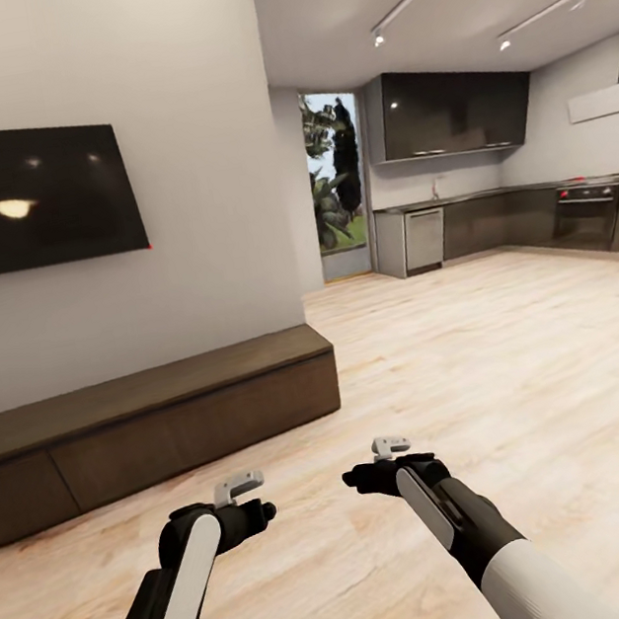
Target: Place each of the two pumpkins and all three candles from the living room inside a cabinet in the living room (use any cabinet), then make sure every cabinet is closed, and position the cauldron so it is next to a table in the living room.
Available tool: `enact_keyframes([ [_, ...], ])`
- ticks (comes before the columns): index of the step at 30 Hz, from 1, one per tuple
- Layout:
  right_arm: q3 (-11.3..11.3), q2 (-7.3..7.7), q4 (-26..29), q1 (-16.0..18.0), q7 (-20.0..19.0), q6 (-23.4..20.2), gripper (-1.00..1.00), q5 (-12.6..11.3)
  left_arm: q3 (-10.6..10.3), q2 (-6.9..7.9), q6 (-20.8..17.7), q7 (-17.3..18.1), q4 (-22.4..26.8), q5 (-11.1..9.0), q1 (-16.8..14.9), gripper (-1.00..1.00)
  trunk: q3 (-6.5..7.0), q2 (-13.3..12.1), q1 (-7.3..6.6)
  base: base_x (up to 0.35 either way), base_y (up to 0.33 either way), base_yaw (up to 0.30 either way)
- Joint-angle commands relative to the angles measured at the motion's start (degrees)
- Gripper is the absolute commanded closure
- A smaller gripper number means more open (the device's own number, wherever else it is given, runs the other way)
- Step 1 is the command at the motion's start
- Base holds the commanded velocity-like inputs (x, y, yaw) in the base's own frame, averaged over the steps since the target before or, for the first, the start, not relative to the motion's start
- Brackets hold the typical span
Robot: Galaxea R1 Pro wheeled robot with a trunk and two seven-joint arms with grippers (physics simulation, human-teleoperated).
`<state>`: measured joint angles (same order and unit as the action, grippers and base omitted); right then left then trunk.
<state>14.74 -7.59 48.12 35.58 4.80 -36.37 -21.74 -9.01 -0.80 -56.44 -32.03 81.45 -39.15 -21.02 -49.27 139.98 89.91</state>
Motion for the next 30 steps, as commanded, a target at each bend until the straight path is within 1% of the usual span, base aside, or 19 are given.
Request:
enact_keyframes([
  [1, 0.1, 0.03, 0.1, 0.0, 0.5, -0.2, -1.0, -0.6, 0.0, -0.01, -0.1, -0.6, 0.0, -0.6, -0.1, -1.0, -0.06, 0.0, 0.0, 0.088, 0.0, 0.274],
  [6, 0.1, 0.03, 0.1, 0.0, 0.5, -0.2, -1.0, -0.6, 0.0, 0.01, -0.1, -0.6, 0.0, -0.5, -0.1, -1.0, -0.06, 0.0, 0.0, 0.205, 0.0, 0.274],
  [21, 0.2, 0.06, 0.1, 0.0, 0.5, -0.2, -1.0, -0.5, -0.1, 0.01, -0.1, -0.6, 0.1, -0.5, -0.1, -1.0, -0.06, 0.0, 0.0, 0.322, 0.0, 0.274],
  [30, 0.2, 0.05, 0.1, 0.0, 0.5, -0.2, -1.0, -0.5, -0.1, 0.01, -0.1, -0.6, 0.0, -0.6, -0.1, -1.0, -0.06, 0.0, 0.0, 0.177, -0.04, 0.274],
])
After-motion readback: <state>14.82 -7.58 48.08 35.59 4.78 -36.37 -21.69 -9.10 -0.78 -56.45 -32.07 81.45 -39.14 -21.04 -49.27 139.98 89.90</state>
